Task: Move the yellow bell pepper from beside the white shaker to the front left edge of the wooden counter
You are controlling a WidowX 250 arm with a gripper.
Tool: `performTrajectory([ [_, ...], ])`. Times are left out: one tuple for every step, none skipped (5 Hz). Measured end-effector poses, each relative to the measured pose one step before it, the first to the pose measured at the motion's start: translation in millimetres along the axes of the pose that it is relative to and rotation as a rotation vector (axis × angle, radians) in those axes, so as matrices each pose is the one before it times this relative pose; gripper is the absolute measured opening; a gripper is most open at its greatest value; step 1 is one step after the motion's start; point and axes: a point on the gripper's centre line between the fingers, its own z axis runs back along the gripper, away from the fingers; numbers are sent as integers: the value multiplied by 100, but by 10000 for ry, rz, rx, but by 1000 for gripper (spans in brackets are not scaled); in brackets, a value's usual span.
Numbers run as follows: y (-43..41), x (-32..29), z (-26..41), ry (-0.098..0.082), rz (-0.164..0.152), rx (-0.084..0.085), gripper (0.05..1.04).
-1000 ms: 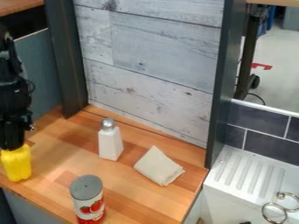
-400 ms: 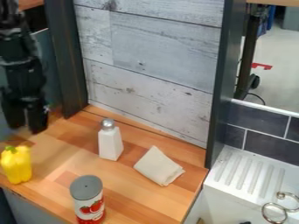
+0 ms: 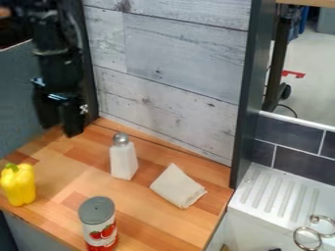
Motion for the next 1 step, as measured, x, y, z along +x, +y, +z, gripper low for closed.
performTrajectory([
  [-1682,-281,-911,317,-401,-126,1001],
])
